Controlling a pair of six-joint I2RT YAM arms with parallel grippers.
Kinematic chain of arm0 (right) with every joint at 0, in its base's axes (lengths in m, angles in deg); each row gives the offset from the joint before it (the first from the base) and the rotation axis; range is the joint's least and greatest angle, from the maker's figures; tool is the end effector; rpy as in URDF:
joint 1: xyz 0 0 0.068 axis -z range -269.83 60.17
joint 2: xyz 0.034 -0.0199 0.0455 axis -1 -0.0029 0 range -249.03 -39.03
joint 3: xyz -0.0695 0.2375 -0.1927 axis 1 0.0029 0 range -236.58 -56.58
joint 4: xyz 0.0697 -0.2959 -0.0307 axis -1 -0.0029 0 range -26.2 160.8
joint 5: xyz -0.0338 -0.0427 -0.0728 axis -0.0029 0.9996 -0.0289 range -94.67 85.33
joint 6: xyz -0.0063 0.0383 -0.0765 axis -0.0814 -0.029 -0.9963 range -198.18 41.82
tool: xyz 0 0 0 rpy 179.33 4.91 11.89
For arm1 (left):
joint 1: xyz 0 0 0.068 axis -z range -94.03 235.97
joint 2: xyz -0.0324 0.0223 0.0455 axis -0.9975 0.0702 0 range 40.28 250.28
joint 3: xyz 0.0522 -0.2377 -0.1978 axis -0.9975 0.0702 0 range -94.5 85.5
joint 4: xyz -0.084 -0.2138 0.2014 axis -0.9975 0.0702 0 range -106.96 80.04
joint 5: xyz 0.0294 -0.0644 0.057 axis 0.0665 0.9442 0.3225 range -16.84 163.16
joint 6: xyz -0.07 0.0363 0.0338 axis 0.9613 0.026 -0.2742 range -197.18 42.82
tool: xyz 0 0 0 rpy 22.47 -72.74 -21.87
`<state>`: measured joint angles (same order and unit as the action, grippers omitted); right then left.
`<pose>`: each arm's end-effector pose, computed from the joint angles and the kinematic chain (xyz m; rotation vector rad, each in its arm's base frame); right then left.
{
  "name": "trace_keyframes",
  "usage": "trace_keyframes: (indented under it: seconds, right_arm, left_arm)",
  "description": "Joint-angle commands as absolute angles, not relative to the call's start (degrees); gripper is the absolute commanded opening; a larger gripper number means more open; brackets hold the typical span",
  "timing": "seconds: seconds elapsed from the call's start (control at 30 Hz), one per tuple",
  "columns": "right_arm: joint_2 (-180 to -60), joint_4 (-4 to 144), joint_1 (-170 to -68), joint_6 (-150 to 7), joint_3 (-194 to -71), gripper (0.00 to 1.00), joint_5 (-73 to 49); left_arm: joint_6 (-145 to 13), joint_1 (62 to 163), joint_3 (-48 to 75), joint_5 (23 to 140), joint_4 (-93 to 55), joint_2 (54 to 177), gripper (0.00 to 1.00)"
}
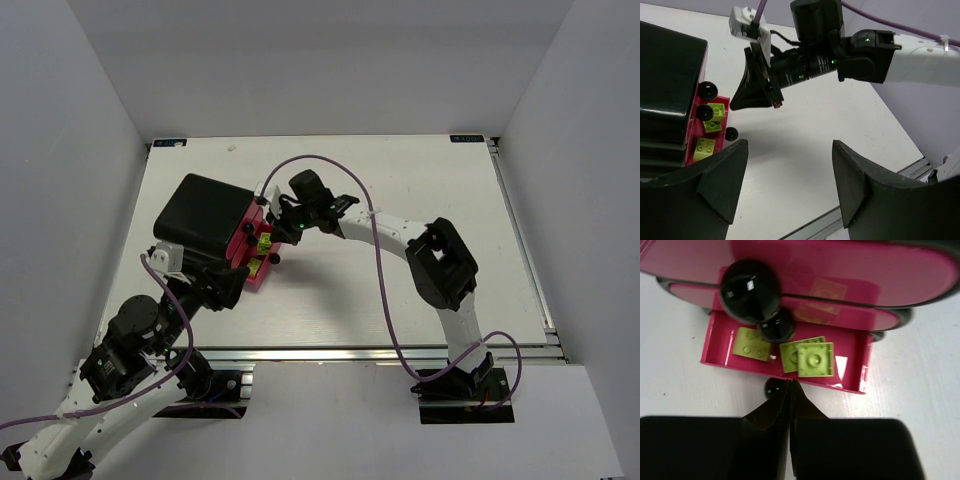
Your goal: Sort the legos into containers by color
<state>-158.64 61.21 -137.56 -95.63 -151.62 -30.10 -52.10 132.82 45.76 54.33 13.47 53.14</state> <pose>0.3655 0.4503 0.2330 -1.4006 1.7046 0.7802 0.0861 -0.0561 0.3579 0.0592 1.6740 -0.6913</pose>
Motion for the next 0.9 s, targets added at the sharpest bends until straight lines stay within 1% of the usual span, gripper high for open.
trace_keyframes:
  seconds: [0.0,0.33,0.57,0.87]
  right_arm:
    - [-157.33,65.87,-138.7,-98.04,-149.39,0.02,-35.44]
    - [-158.65,70.01,-141.6,-97.78,-148.16,0.02,-32.19]
    - [-161.29,70.1,-143.53,-95.93,-149.65,0.0,-25.69]
    - [-162.17,69.48,-143.54,-97.42,-148.78,0.0,-23.57]
  left_arm:
    - [-52.22,132.99,46.48,54.27,13.89,53.63,0.77]
    - [-52.3,132.99,46.57,54.44,13.89,53.64,0.77]
    - [-52.22,132.99,46.48,54.35,13.97,53.63,0.77]
    - [-52.3,132.99,46.57,54.35,13.8,53.55,0.77]
